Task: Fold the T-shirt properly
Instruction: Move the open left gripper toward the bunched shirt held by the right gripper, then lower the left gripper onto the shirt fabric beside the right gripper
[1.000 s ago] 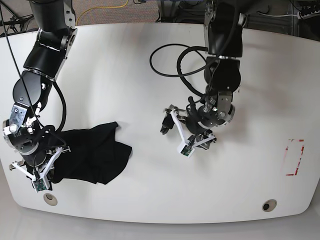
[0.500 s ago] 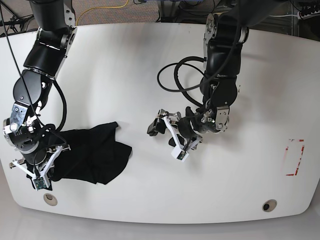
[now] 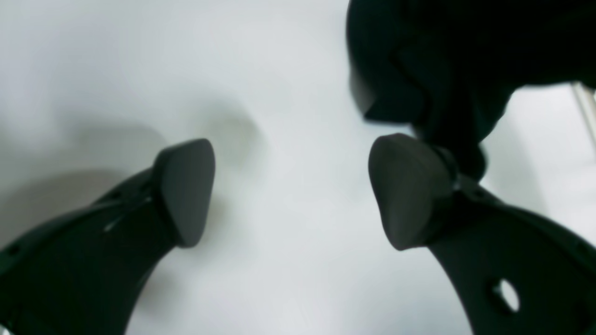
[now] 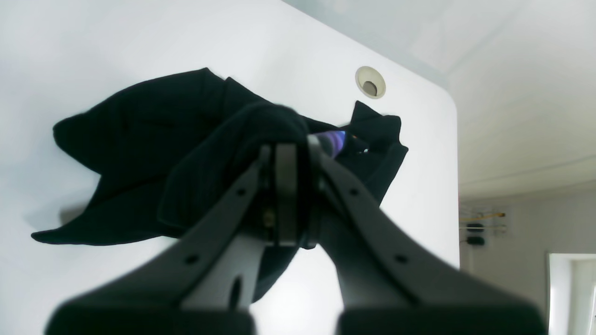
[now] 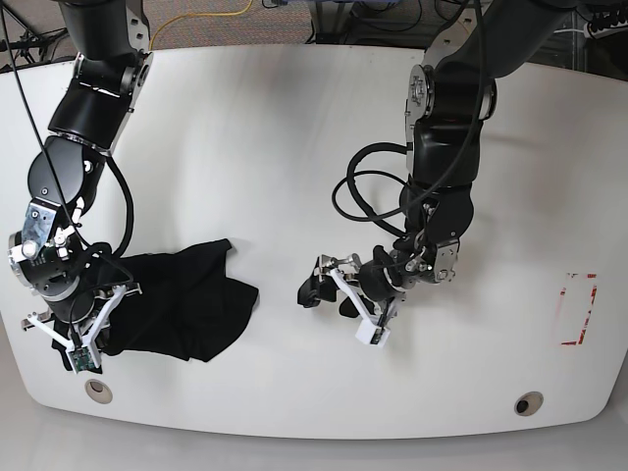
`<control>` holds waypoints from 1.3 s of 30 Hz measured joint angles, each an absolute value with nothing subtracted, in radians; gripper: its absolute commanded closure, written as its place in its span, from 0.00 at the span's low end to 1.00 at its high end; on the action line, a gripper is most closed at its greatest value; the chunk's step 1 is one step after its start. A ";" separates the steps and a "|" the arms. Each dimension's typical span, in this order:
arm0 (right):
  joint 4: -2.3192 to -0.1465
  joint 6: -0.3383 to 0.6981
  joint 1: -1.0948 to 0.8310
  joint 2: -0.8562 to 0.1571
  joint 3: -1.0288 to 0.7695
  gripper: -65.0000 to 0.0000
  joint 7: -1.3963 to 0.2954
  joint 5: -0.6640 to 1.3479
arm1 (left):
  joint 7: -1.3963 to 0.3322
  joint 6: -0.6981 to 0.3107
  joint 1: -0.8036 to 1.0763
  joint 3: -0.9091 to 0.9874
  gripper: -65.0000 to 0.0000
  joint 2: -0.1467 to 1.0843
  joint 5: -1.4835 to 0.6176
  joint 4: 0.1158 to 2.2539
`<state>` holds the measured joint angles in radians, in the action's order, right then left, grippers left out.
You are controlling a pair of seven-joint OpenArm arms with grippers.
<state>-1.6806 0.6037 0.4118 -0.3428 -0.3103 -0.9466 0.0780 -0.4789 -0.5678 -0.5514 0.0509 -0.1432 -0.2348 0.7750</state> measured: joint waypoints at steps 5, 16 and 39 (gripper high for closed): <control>-1.681 0.605 0.406 -0.341 -0.310 1.00 -0.948 0.081 | -0.451 -0.525 -0.544 -0.028 0.21 -0.150 -0.272 0.769; -1.681 0.604 0.400 -0.343 -0.313 1.00 -0.947 0.083 | -0.401 -0.362 -0.557 -0.309 0.22 -0.142 -0.276 0.799; -1.694 0.607 0.397 -0.344 -0.315 1.00 -0.946 0.086 | -0.290 -0.061 -0.635 -0.529 0.19 -0.145 -0.318 0.595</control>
<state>-1.6936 0.6071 0.3973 -0.3439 -0.3149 -0.9463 0.0860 -0.2901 -0.0608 -0.6346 -0.5289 -0.1448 -0.3176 0.5945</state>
